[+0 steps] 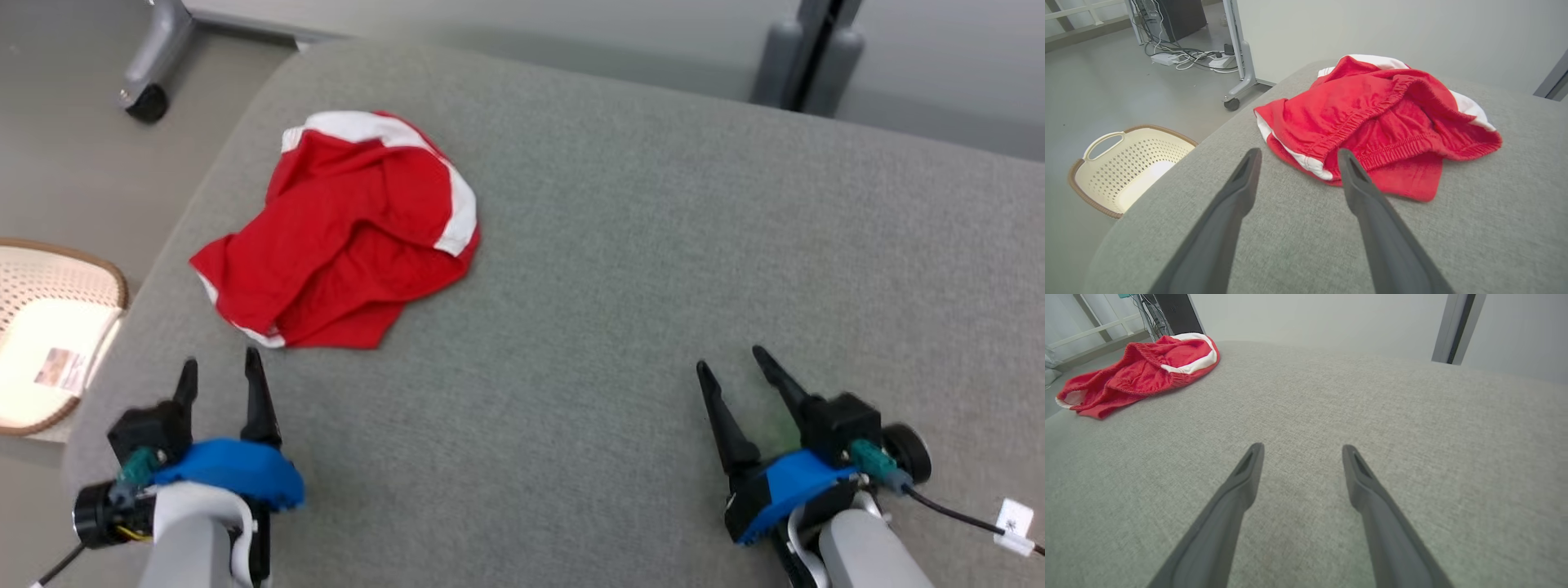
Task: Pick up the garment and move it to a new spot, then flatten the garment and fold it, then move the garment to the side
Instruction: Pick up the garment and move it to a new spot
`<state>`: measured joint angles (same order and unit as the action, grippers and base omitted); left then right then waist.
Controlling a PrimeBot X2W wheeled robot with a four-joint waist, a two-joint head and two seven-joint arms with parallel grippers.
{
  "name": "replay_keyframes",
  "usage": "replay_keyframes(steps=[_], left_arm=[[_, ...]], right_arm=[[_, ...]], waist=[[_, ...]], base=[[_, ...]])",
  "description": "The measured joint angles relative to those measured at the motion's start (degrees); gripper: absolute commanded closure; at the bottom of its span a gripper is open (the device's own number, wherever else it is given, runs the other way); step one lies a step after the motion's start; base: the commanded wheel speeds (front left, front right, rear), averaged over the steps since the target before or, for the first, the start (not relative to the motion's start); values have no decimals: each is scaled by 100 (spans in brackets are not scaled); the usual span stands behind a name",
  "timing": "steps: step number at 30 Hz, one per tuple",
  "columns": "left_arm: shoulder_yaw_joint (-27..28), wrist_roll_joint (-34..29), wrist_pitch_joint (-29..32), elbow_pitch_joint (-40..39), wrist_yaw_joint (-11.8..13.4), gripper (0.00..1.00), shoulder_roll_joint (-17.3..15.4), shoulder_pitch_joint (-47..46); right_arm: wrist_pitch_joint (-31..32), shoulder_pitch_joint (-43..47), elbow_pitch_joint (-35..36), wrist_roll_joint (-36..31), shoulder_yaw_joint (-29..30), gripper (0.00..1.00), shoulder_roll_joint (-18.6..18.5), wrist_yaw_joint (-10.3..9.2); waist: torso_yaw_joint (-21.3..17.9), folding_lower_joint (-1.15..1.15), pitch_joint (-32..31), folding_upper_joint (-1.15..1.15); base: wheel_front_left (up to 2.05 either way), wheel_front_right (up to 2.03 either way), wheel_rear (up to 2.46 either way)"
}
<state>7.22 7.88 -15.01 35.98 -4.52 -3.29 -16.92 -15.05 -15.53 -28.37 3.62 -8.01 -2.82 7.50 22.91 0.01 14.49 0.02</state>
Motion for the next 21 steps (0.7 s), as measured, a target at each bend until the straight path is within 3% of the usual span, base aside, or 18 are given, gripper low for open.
replay_keyframes(steps=[6,18,19,21], left_arm=[[240,-66,-4,553,-3,0,-100,-599],[719,-23,-4,1492,272,0,-149,-1148],[750,-23,-4,1594,271,100,-151,-1165],[795,-23,-4,1615,258,100,-156,-1209]], right_arm=[[0,-209,149,-155,18,0,2,0],[-9,-403,341,-197,29,0,14,1],[-9,-414,347,-196,31,0,14,1],[-9,-417,348,-180,38,0,14,1]], waist=[[-299,0,396,0],[-648,0,744,0],[-670,-1,754,-1],[-685,0,745,0]], base=[[0,0,0],[0,0,0],[0,0,0],[0,0,0]])
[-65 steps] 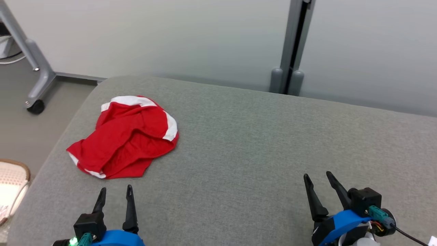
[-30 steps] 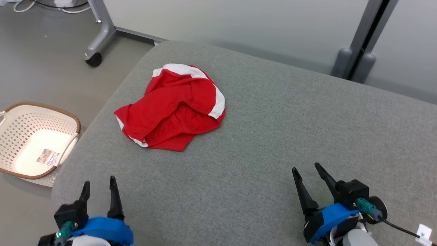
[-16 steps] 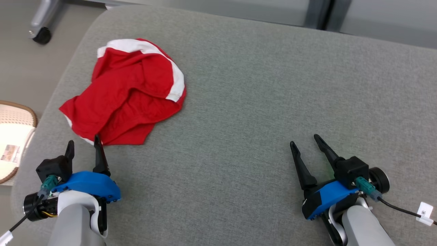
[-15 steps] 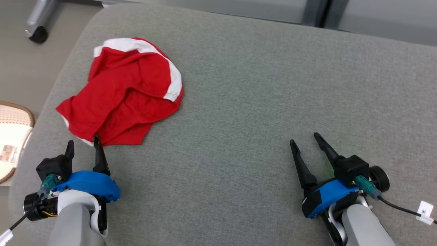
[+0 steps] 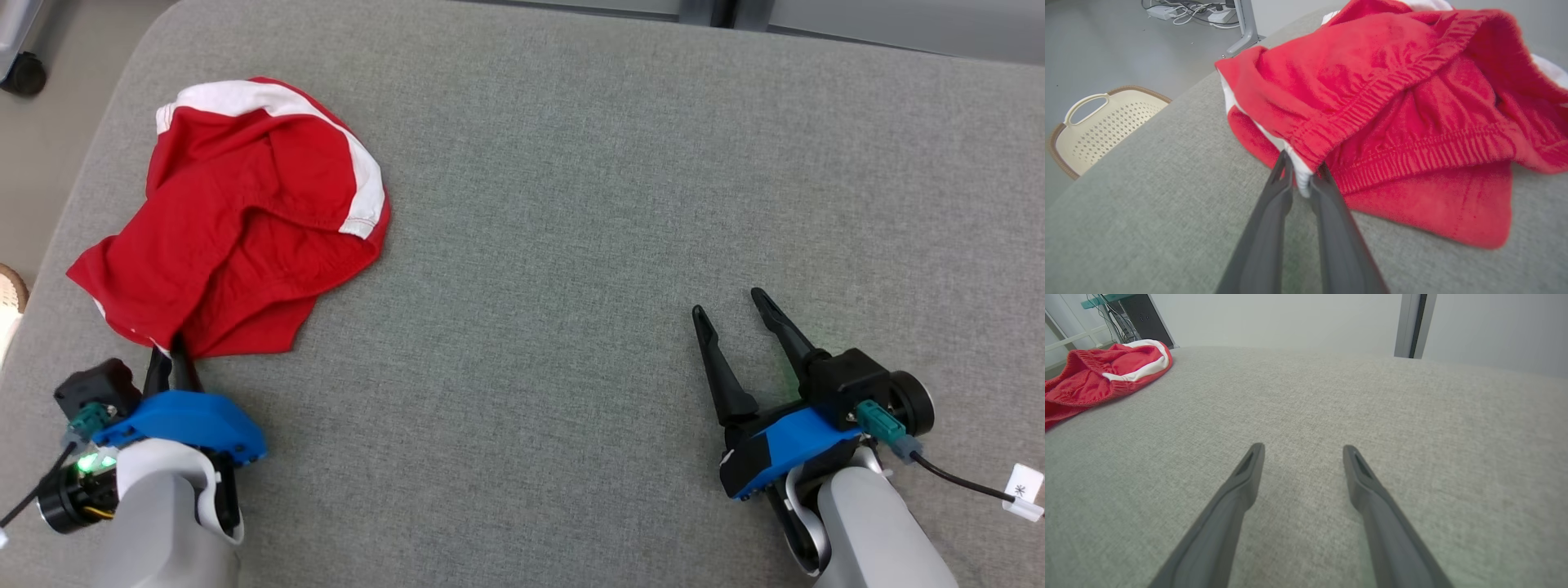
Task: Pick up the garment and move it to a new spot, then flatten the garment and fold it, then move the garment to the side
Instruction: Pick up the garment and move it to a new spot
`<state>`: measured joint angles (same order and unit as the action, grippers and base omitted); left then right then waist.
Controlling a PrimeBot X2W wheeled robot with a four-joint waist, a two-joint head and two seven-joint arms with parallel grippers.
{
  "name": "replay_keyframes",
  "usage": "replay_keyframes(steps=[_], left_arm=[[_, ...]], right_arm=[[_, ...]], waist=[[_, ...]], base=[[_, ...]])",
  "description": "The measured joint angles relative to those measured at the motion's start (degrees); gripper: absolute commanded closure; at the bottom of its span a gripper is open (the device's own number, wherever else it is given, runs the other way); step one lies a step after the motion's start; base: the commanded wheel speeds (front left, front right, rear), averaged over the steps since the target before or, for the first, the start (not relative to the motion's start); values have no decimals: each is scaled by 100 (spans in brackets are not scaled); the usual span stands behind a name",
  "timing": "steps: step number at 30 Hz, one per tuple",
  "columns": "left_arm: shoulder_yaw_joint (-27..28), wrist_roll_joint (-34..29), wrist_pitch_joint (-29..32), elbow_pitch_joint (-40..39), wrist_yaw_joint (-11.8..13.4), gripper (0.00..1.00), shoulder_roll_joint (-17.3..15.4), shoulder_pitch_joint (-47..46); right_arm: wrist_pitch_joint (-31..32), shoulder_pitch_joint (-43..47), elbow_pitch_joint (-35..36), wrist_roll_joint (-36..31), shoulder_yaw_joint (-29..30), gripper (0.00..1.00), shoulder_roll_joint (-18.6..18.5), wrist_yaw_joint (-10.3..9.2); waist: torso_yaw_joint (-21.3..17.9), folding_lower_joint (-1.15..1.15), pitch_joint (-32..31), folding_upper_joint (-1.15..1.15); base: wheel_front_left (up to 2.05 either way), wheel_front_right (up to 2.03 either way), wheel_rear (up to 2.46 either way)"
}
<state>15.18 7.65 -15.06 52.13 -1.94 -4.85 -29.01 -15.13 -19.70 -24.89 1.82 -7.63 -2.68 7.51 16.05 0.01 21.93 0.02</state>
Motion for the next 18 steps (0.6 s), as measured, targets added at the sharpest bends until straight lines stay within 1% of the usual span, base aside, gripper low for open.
replay_keyframes(steps=[5,8,14,18], left_arm=[[93,-29,1,-433,-118,100,-36,-24],[44,-170,0,-867,-221,100,-86,-27],[-163,-328,0,-1992,-424,100,-175,-216],[-460,-414,0,-2632,-501,100,-235,-366]], right_arm=[[0,6,-43,129,31,0,-3,-1],[1,30,-56,237,23,0,-5,-1],[1,114,-57,513,-32,0,-8,-1],[1,161,-49,711,-70,0,-10,-1]], waist=[[-14,0,-139,-1],[-33,-1,-261,-1],[-156,-1,-532,-2],[-367,-1,-678,-2]], base=[[0,0,0],[0,0,0],[0,0,0],[0,0,0]])
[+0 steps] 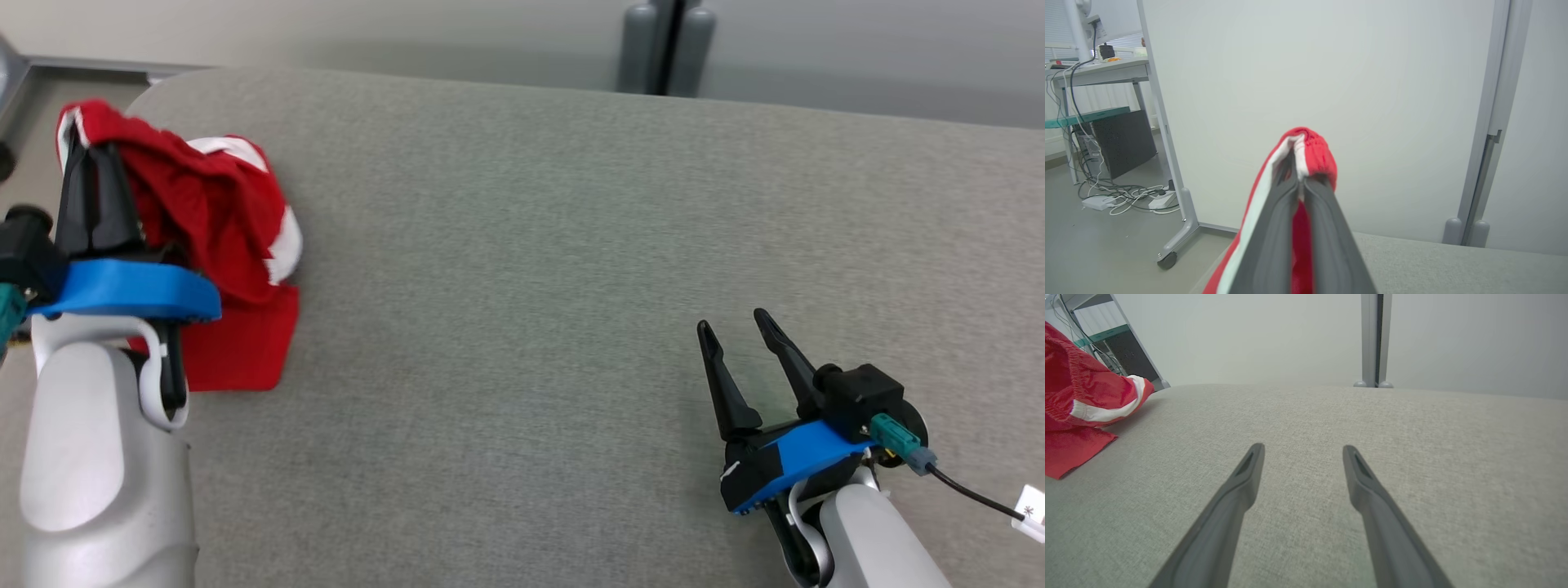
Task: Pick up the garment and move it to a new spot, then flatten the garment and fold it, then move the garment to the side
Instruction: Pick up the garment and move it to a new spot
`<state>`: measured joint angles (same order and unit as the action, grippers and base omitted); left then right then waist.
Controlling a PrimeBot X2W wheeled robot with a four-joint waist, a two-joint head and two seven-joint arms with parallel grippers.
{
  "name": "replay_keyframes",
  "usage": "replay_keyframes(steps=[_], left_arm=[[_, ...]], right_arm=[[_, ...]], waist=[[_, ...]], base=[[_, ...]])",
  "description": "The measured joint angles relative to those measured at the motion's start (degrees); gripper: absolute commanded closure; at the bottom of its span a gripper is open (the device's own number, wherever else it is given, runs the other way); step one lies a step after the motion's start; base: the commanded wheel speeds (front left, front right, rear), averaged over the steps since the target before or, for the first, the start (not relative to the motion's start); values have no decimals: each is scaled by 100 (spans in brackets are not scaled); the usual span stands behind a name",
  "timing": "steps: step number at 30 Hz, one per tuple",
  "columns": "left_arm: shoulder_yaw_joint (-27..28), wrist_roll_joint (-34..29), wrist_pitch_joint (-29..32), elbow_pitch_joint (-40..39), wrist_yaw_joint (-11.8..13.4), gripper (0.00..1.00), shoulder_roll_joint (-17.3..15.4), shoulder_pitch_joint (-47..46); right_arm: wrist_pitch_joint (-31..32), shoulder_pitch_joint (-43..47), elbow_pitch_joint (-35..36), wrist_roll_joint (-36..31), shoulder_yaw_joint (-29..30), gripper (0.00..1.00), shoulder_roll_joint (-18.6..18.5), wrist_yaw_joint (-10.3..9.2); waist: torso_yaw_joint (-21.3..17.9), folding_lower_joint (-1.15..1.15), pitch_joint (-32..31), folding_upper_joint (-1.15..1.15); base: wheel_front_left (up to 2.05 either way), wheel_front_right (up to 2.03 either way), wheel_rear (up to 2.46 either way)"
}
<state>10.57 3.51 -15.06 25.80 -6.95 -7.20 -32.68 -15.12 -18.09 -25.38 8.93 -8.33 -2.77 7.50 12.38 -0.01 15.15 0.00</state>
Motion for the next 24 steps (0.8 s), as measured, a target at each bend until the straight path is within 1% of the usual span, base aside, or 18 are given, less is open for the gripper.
replay_keyframes(steps=[7,9,21,24], left_arm=[[-672,97,1,-703,-19,100,91,-65],[-983,163,0,-822,-34,100,134,-35],[-2960,733,0,-855,-49,100,396,65],[-3307,907,0,-792,-49,100,421,106]], right_arm=[[0,107,5,301,-93,0,0,0],[0,128,5,371,-124,0,-3,-1],[0,141,56,524,-321,0,-7,-1],[0,161,60,573,-360,0,-12,-1]], waist=[[-581,0,-164,0],[-794,0,-199,0],[-2083,1,-310,0],[-2341,0,-331,0]], base=[[0,0,0],[0,0,0],[0,0,0],[0,0,0]])
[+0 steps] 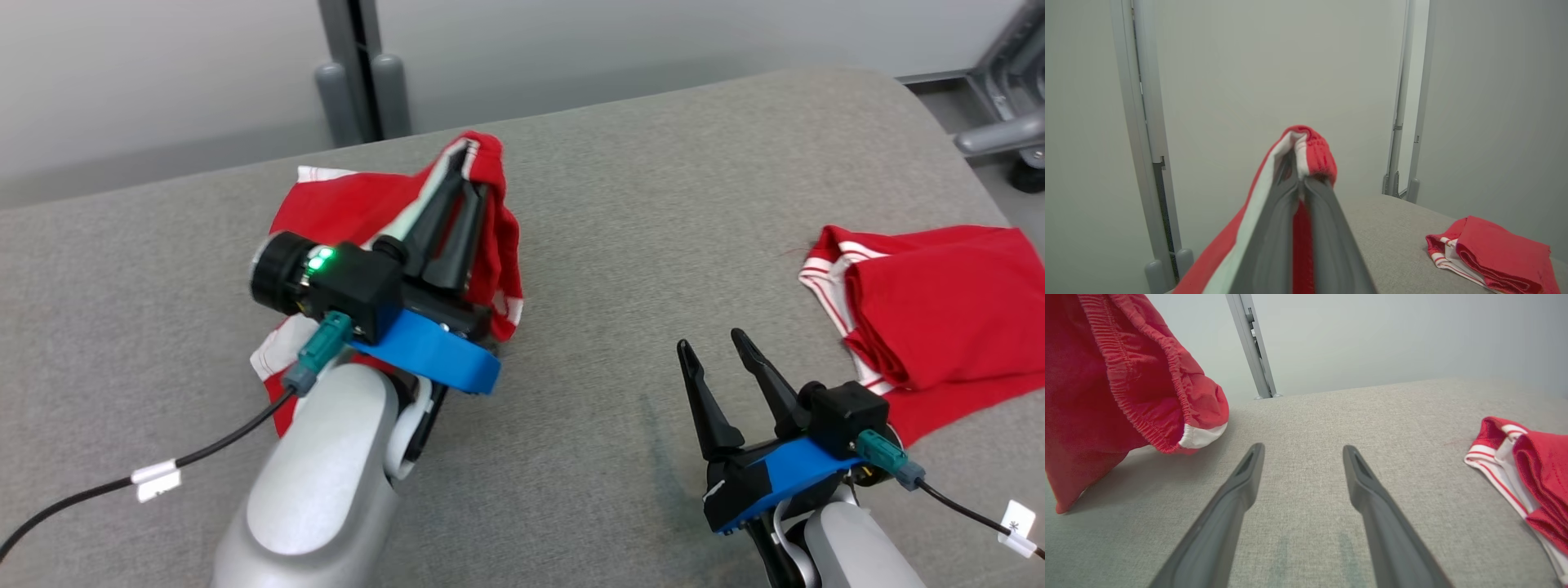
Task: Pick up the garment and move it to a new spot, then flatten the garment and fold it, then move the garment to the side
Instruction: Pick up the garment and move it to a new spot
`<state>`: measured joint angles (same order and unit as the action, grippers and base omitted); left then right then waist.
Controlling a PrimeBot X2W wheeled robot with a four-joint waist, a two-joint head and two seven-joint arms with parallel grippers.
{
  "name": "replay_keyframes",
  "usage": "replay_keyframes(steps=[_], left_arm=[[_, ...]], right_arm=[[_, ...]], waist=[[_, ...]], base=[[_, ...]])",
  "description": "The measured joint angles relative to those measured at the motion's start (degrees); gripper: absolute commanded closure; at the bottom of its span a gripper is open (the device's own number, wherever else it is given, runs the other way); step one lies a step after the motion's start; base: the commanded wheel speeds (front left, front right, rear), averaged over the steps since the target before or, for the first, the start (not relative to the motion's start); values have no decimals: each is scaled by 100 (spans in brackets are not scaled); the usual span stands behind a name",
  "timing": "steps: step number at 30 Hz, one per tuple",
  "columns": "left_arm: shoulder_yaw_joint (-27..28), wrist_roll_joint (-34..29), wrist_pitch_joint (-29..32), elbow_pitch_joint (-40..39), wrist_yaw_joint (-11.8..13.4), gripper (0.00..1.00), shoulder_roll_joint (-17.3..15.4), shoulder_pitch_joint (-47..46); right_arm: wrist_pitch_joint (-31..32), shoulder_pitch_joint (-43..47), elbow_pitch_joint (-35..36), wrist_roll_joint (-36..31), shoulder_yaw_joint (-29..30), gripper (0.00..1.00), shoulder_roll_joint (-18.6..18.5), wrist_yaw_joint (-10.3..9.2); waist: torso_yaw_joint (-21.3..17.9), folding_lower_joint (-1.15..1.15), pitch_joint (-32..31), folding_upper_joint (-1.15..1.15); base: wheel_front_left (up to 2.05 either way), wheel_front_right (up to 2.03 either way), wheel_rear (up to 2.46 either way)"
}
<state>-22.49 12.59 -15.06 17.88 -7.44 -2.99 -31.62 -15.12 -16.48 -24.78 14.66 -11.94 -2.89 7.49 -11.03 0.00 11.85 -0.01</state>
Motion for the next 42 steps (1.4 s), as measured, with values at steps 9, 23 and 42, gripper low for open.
replay_keyframes(steps=[9,23,42], left_arm=[[-359,282,0,566,70,0,20,334],[933,176,0,1427,391,0,-12,1702],[2488,-409,0,566,590,0,3,3190]], right_arm=[[0,76,7,12,25,0,1,0],[0,280,-60,-43,149,0,4,0],[0,798,-160,-252,450,0,4,0]], waist=[[-238,0,-141,0],[479,0,-552,0],[870,0,-1136,0]], base=[[0,0,0],[0,0,0],[0,0,0]])
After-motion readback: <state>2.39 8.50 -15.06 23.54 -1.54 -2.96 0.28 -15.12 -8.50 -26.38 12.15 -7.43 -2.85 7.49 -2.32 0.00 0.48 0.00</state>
